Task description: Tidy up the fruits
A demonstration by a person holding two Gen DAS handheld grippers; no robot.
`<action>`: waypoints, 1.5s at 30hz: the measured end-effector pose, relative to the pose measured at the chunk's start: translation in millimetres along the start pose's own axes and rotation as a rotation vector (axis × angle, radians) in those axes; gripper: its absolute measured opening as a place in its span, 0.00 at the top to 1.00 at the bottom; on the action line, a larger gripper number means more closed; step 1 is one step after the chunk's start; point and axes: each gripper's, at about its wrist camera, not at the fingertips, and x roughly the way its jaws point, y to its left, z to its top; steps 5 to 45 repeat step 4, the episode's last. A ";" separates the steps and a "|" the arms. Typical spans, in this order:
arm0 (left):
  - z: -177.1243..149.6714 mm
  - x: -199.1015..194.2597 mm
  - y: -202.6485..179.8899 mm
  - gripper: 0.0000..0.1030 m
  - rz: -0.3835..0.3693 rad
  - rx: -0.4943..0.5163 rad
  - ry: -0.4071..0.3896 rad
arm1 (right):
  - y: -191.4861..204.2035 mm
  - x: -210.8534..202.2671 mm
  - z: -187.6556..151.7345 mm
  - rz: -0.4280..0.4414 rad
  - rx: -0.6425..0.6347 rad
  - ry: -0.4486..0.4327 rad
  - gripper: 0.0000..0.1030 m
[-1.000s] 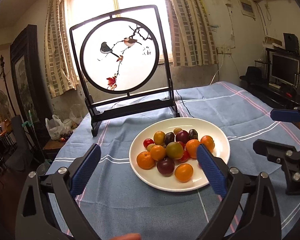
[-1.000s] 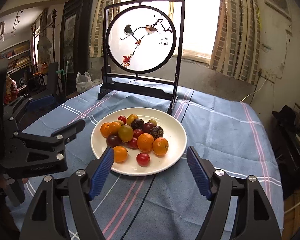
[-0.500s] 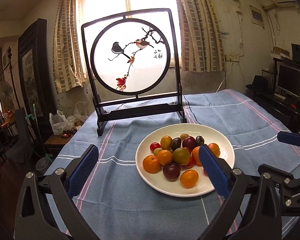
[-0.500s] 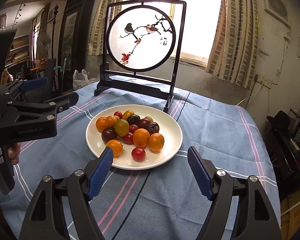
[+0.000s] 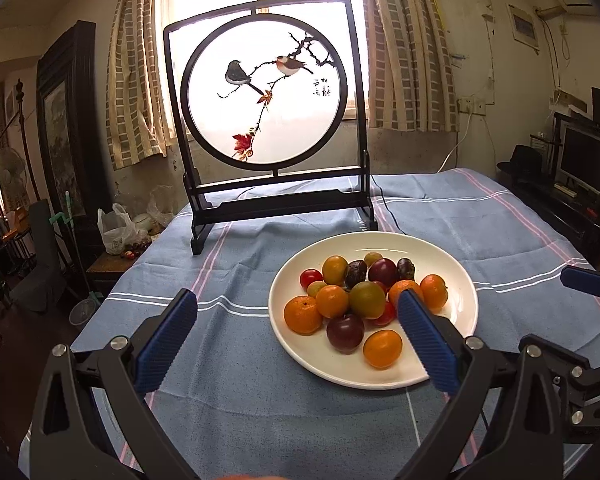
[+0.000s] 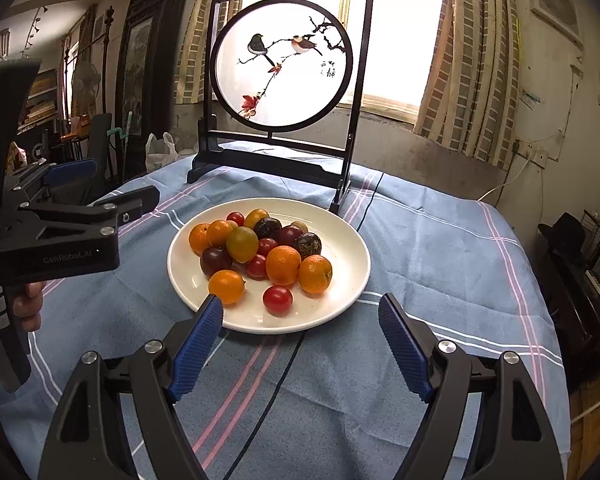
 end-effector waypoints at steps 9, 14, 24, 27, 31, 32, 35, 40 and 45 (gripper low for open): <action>-1.4 0.0 -2.4 0.05 -0.015 0.002 -0.001 | 0.3 -0.8 3.9 0.013 0.037 -0.011 0.15; -1.4 0.0 -2.4 0.05 -0.015 0.002 -0.001 | 0.3 -0.8 3.9 0.013 0.037 -0.011 0.15; -1.4 0.0 -2.4 0.05 -0.015 0.002 -0.001 | 0.3 -0.8 3.9 0.013 0.037 -0.011 0.15; -1.4 0.0 -2.4 0.05 -0.015 0.002 -0.001 | 0.3 -0.8 3.9 0.013 0.037 -0.011 0.15; -1.4 0.0 -2.4 0.05 -0.015 0.002 -0.001 | 0.3 -0.8 3.9 0.013 0.037 -0.011 0.15; -1.4 0.0 -2.4 0.05 -0.015 0.002 -0.001 | 0.3 -0.8 3.9 0.013 0.037 -0.011 0.15; -1.4 0.0 -2.4 0.05 -0.015 0.002 -0.001 | 0.3 -0.8 3.9 0.013 0.037 -0.011 0.15; -1.4 0.0 -2.4 0.05 -0.015 0.002 -0.001 | 0.3 -0.8 3.9 0.013 0.037 -0.011 0.15; -1.4 0.0 -2.4 0.05 -0.015 0.002 -0.001 | 0.3 -0.8 3.9 0.013 0.037 -0.011 0.15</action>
